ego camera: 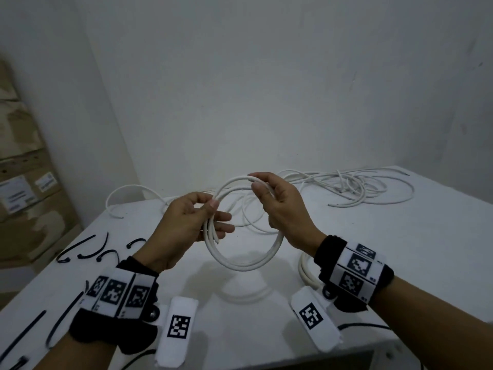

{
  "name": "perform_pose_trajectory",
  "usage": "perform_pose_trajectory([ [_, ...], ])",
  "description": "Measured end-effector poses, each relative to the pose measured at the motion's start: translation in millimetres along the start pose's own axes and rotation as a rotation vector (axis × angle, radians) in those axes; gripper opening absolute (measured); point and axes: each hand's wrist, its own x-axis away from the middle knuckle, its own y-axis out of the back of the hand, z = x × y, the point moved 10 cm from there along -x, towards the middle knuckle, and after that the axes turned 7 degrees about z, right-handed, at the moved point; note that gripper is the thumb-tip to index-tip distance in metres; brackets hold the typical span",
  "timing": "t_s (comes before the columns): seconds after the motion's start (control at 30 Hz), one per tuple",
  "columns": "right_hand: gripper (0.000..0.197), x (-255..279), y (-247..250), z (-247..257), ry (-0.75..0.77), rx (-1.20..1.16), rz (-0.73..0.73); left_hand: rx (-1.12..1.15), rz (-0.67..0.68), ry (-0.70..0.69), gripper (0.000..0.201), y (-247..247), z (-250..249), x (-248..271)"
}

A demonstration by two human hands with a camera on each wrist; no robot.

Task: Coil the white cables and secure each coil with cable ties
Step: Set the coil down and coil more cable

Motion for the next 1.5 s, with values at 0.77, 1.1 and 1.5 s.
perform_pose_trajectory([
  [0.77,0.019,-6.9,-89.9,-3.2,0.117,0.403,0.279,-0.163,-0.136,-0.033,0.022,55.1,32.2,37.4],
  [1.1,0.015,-2.2,-145.6,-26.1,-0.245,-0.294,0.45,0.219,-0.062,0.131,0.026,74.6,51.6,56.7],
  [1.5,0.027,-6.8,-214.1,2.3,-0.092,-0.144,0.635,0.057,-0.123,0.23,0.027,129.5,33.9,80.1],
])
